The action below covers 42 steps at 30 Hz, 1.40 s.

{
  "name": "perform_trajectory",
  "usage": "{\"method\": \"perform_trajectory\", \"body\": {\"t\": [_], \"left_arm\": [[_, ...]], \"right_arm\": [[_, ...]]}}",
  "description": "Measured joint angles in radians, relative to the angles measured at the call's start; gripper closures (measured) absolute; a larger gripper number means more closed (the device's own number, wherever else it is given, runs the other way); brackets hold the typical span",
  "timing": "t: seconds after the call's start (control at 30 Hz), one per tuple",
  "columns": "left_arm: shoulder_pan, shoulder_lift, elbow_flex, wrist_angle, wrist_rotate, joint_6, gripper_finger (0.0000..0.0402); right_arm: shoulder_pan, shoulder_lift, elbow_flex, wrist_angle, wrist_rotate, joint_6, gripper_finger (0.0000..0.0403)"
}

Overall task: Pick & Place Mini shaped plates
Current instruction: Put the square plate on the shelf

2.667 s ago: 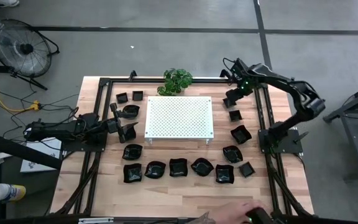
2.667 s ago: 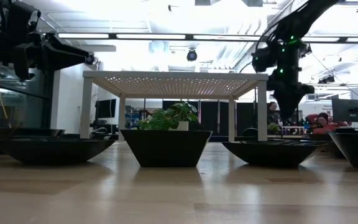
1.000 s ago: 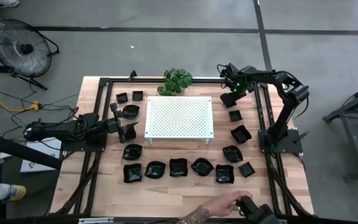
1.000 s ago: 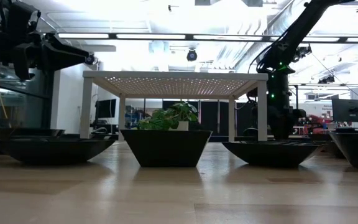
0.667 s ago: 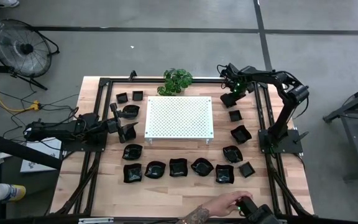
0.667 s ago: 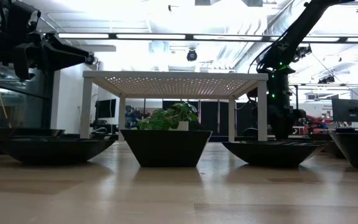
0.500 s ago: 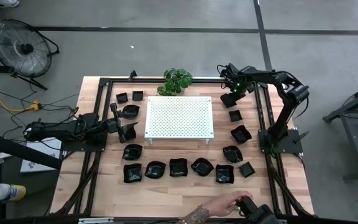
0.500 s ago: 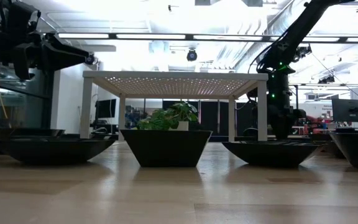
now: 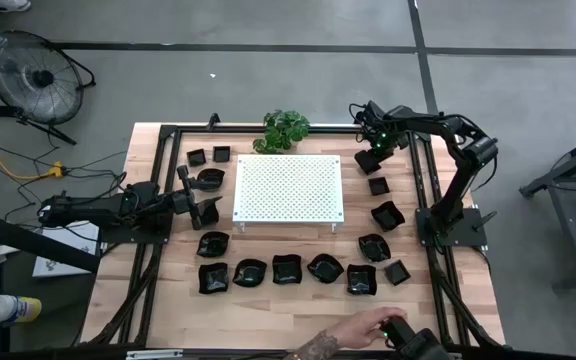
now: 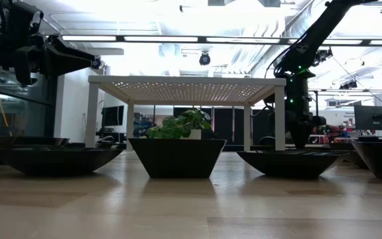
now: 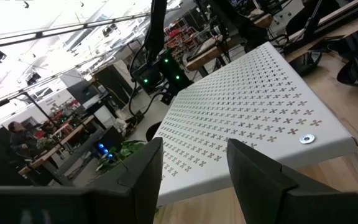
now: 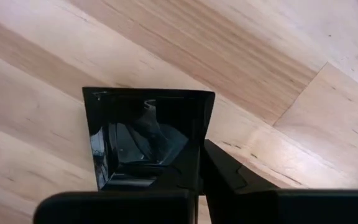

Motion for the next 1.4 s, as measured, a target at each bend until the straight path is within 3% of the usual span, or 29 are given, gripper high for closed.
{"method": "perform_trajectory", "body": {"t": [0.53, 0.87, 1.27, 1.4], "left_arm": [[0.0, 0.0, 0.0, 0.0, 0.0, 0.0, 0.0227], [0.0, 0.0, 0.0, 0.0, 0.0, 0.0, 0.0227], [0.0, 0.0, 0.0, 0.0, 0.0, 0.0, 0.0227], [0.0, 0.0, 0.0, 0.0, 0.0, 0.0, 0.0227]], "right_arm": [[0.0, -0.168, 0.057, -0.179, -0.013, 0.002, 0.0402], [0.044, -0.326, 0.058, -0.199, -0.216, 0.047, 0.0402], [0.194, -0.504, 0.058, -0.178, -0.454, 0.278, 0.0402], [0.251, -0.513, 0.058, -0.107, -0.474, 0.387, 0.0402]]}}
